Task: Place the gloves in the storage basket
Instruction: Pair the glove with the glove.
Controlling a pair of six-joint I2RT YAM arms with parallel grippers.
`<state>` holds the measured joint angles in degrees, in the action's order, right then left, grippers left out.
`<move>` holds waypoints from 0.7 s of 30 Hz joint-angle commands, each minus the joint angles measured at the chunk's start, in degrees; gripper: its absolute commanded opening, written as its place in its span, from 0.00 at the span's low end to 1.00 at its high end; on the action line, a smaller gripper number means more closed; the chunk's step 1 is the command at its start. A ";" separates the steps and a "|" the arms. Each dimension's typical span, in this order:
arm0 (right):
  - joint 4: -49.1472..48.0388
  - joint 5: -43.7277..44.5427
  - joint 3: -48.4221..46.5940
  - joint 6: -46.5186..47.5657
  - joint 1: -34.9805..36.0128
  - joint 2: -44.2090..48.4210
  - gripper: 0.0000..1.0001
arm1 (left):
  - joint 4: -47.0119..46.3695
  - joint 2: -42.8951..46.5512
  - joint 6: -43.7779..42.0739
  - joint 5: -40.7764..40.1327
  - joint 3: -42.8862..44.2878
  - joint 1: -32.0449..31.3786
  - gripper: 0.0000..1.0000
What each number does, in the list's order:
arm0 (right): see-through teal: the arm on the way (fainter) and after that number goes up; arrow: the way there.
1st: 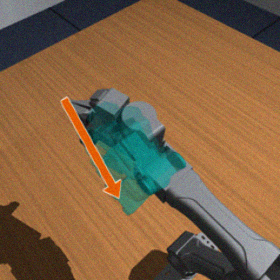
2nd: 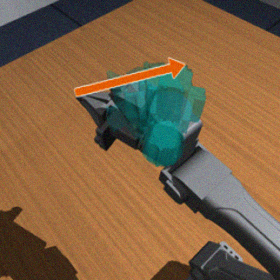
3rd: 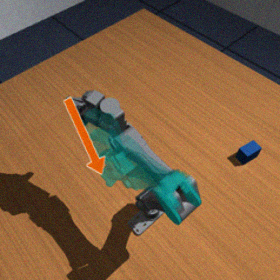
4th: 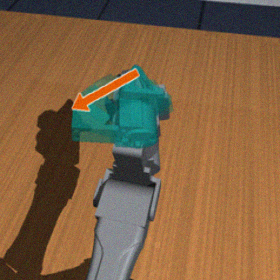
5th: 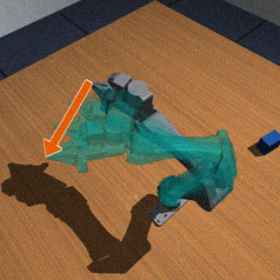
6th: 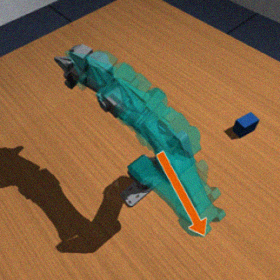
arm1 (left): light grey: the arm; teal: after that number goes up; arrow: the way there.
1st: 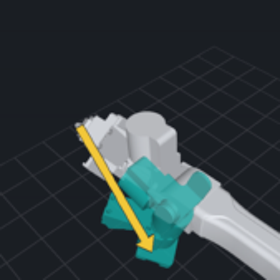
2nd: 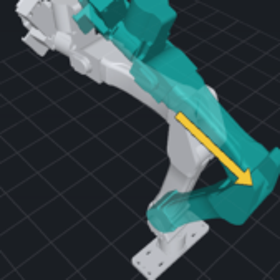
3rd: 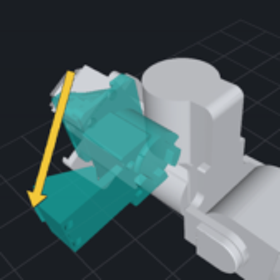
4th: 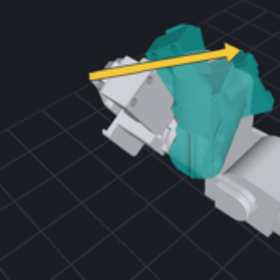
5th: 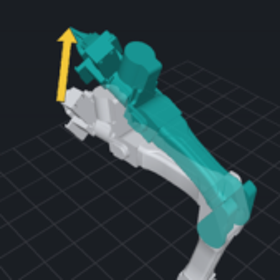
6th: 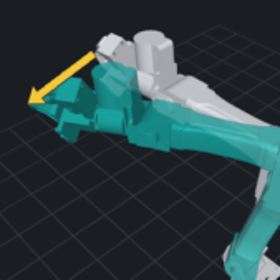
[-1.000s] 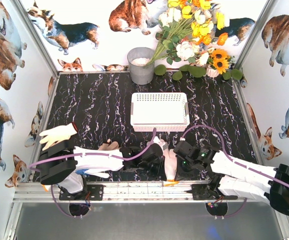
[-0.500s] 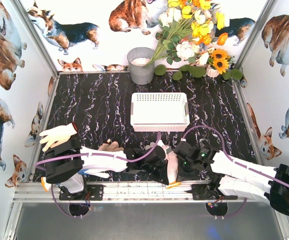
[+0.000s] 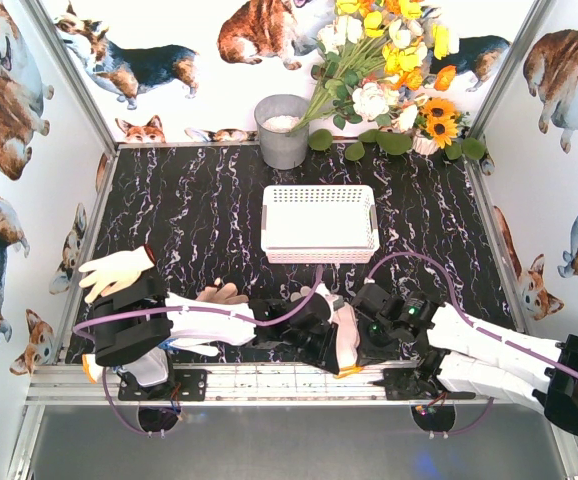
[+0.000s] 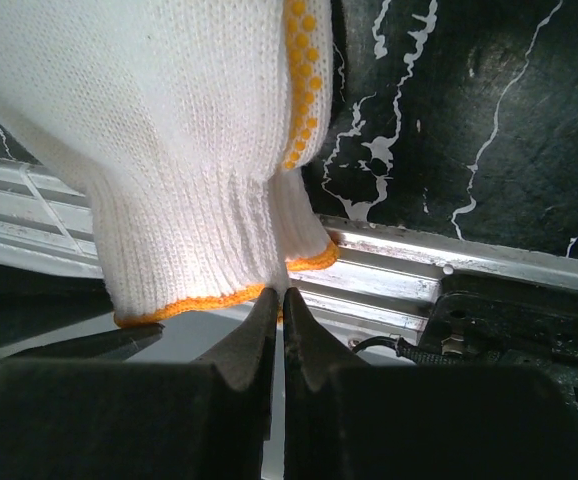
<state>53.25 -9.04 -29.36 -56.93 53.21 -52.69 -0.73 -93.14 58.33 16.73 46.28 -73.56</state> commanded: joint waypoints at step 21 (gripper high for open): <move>3.76 2.06 -5.44 2.17 0.19 4.72 0.41 | 7.52 14.64 -6.38 -12.40 -4.39 0.43 0.48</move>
<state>55.88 -8.49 -30.85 -55.16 53.21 -49.69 4.93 -80.93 53.95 8.34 44.47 -73.45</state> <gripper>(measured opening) 0.388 0.492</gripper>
